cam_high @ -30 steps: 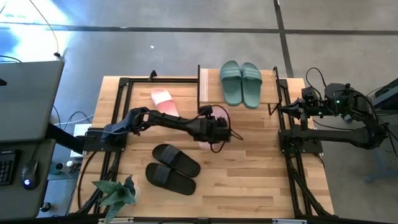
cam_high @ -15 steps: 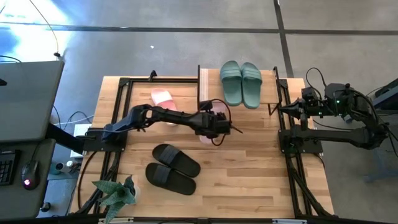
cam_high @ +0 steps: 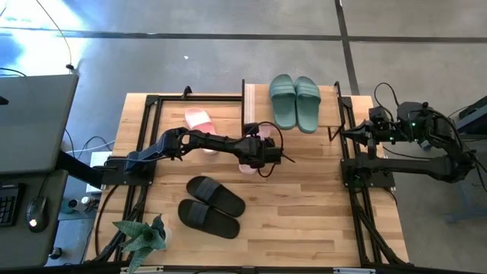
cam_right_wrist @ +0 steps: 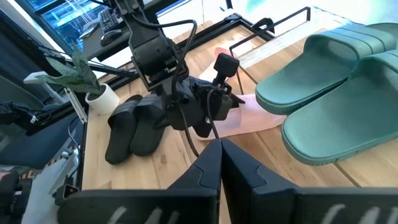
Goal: Pick and place slides into the shelf
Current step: Put the left pink slide under the shelf, then put the pink slide under the shelf
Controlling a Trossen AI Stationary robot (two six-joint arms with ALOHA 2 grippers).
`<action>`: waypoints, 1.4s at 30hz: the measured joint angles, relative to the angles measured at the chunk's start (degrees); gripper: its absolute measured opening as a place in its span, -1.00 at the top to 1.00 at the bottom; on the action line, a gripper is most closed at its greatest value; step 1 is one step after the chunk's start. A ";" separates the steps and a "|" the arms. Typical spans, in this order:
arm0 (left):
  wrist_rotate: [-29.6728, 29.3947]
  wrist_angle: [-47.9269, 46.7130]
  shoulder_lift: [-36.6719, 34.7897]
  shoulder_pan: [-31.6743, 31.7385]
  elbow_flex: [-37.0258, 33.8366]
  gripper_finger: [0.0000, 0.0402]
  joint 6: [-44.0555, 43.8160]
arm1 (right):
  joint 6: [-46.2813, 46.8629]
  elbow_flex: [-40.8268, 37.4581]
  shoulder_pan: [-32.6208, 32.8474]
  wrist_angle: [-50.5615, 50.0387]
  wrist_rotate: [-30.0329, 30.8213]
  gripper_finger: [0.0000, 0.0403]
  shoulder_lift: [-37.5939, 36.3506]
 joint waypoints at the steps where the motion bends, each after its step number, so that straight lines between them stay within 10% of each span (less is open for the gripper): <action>1: -0.08 -0.02 -0.01 0.21 0.00 1.00 -0.43 | 0.00 0.00 0.00 0.00 0.00 0.99 0.01; 42: 6.04 -5.31 -0.01 -0.23 7.16 0.25 -2.40 | 0.00 0.00 0.00 0.00 0.00 0.99 -0.01</action>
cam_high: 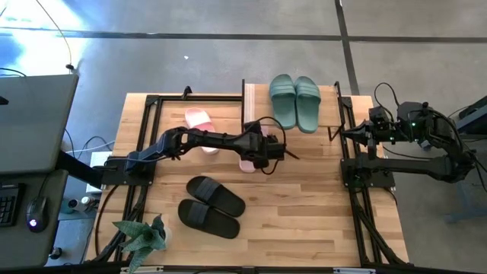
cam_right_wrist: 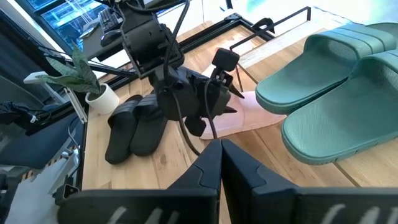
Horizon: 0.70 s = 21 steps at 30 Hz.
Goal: Pick and place slides into the shelf
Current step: Put the pink slide under the shelf
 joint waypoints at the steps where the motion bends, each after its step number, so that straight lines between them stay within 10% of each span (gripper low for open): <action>1: 0.35 -0.68 0.00 0.02 0.47 0.25 -0.27 | 0.00 0.00 0.00 0.00 0.00 0.99 0.00; 21: 8.13 -8.59 -1.89 -3.27 2.37 0.25 -5.37 | 0.10 0.00 0.00 -0.41 0.04 0.99 0.02</action>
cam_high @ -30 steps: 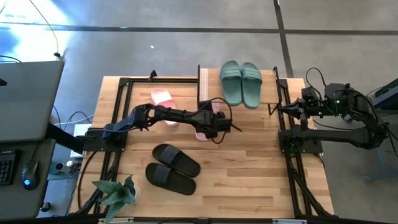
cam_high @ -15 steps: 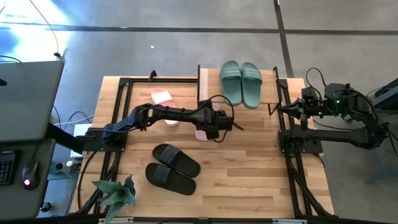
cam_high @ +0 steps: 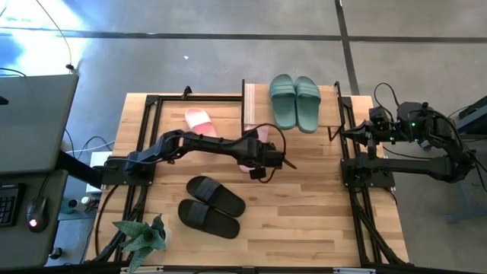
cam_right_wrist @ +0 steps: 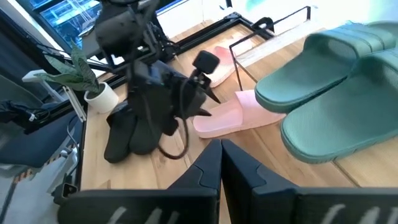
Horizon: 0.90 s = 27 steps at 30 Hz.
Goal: Pick and place slides into the shelf
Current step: Put the pink slide under the shelf
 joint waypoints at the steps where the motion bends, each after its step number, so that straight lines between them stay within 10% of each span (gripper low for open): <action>1: -0.09 0.08 -0.20 -0.43 0.00 0.25 -0.46 | 0.34 0.00 0.00 -0.06 0.00 0.99 0.00; 27: -3.17 -7.63 -8.09 -6.21 -0.02 0.25 -11.76 | 0.34 0.00 0.00 -0.01 -0.02 0.99 0.00</action>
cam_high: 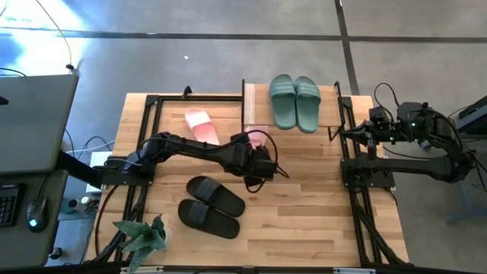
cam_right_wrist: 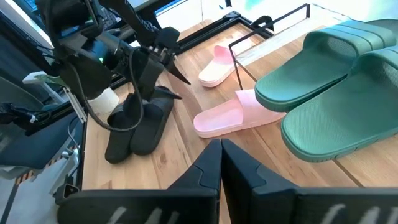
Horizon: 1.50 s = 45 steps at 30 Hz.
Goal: Pick and place slides into the shelf
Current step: Put the pink slide under the shelf
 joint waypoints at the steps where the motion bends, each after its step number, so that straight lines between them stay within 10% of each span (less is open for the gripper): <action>1: -0.08 -0.69 -0.26 0.06 0.00 0.25 -0.55 | 0.00 0.00 0.02 0.02 0.00 0.99 0.00; 34: -1.04 -5.01 -16.73 0.26 -1.39 0.25 -0.88 | 0.00 0.00 0.01 0.00 0.00 0.99 -0.02; 45: 12.46 5.52 -22.47 2.39 -13.37 0.25 5.10 | 0.00 0.02 0.02 -0.02 -0.02 0.99 -0.03</action>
